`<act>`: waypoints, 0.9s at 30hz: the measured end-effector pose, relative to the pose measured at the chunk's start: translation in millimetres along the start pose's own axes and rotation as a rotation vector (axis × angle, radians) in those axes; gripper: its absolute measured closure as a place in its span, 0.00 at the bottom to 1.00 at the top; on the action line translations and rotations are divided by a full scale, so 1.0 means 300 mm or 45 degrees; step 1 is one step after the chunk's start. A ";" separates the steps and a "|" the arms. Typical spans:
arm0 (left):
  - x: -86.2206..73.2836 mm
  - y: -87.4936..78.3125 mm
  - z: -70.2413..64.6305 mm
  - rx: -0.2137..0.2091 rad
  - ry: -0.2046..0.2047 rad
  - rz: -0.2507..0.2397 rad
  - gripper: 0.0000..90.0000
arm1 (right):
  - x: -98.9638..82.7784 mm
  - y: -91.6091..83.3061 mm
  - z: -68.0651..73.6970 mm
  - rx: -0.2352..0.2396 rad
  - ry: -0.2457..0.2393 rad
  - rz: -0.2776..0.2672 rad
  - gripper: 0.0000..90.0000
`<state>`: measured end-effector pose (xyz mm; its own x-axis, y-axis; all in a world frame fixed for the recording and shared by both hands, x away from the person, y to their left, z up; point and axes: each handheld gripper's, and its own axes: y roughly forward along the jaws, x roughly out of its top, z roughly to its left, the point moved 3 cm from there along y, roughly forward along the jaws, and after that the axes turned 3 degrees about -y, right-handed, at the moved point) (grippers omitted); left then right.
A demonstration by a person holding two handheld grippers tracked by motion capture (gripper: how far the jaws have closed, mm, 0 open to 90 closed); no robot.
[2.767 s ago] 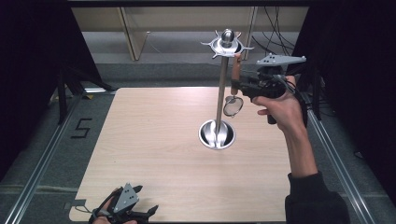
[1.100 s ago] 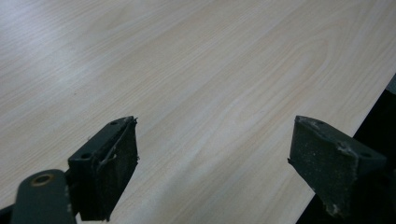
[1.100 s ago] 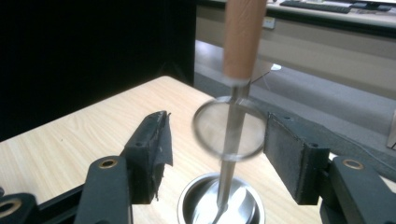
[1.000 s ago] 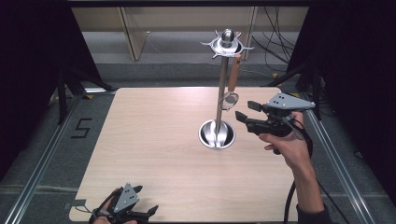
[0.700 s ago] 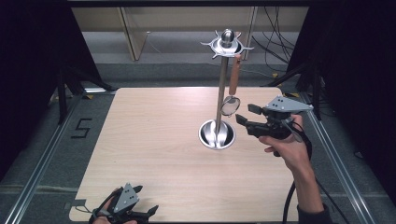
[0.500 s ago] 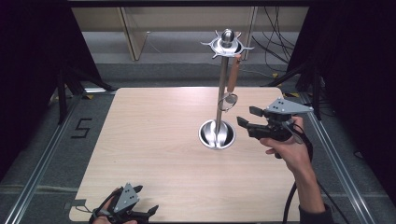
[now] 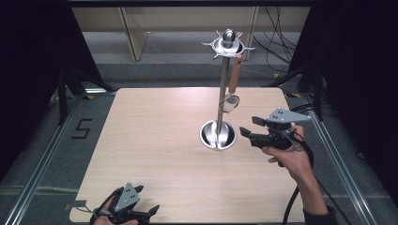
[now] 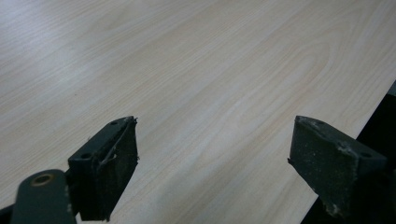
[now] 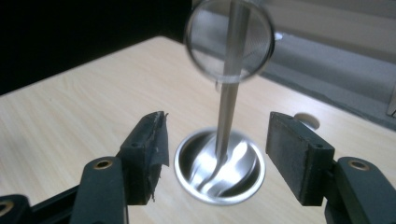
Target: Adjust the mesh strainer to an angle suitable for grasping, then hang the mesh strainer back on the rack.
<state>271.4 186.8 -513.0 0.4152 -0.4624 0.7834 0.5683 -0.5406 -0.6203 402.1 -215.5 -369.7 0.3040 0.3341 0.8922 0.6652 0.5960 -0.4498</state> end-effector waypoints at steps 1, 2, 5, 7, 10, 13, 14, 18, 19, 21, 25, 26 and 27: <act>-0.006 -0.007 -0.002 -0.001 0.001 0.021 0.16 | -0.025 0.016 0.006 -0.003 0.001 0.033 0.43; -0.004 -0.007 -0.001 0.002 0.014 0.001 0.16 | -0.033 0.020 0.005 -0.001 -0.002 0.053 0.43; -0.005 -0.010 -0.010 0.002 -0.043 0.002 0.16 | -0.063 0.038 0.009 0.010 -0.002 0.092 0.43; -0.006 -0.008 -0.007 0.005 -0.023 0.010 0.16 | -0.076 0.046 0.013 0.024 -0.003 0.111 0.43; -0.008 -0.007 -0.016 0.002 -0.062 -0.013 0.16 | -0.092 0.062 0.020 0.032 0.017 0.130 0.42; -0.004 -0.009 -0.002 0.005 0.015 0.003 0.16 | -0.106 0.074 0.020 0.044 0.003 0.155 0.42; -0.007 -0.006 -0.013 -0.001 -0.044 0.001 0.16 | -0.108 0.077 0.023 0.040 0.007 0.147 0.42; -0.009 -0.009 -0.017 -0.003 -0.038 0.010 0.16 | -0.113 0.078 0.037 0.060 0.021 0.151 0.42; -0.007 -0.010 -0.007 0.000 0.018 0.010 0.16 | -0.114 0.076 0.039 0.070 0.019 0.159 0.42; -0.008 -0.011 -0.006 0.009 0.009 0.005 0.16 | -0.119 0.077 0.038 0.058 0.007 0.140 0.42; -0.008 -0.011 -0.007 0.012 0.010 0.004 0.16 | -0.135 0.077 0.045 0.086 0.035 0.161 0.42; -0.008 -0.012 -0.007 0.011 0.015 0.006 0.16 | -0.137 0.076 0.047 0.095 0.046 0.170 0.41; -0.008 -0.012 -0.007 0.011 0.014 0.008 0.16 | -0.141 0.079 0.043 0.095 0.023 0.161 0.41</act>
<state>266.7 188.4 -512.9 0.4108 -0.4735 0.7792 0.5717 -0.5319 -0.6246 396.3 -206.0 -418.5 0.3947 0.3975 0.8284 0.5687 0.6025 -0.5600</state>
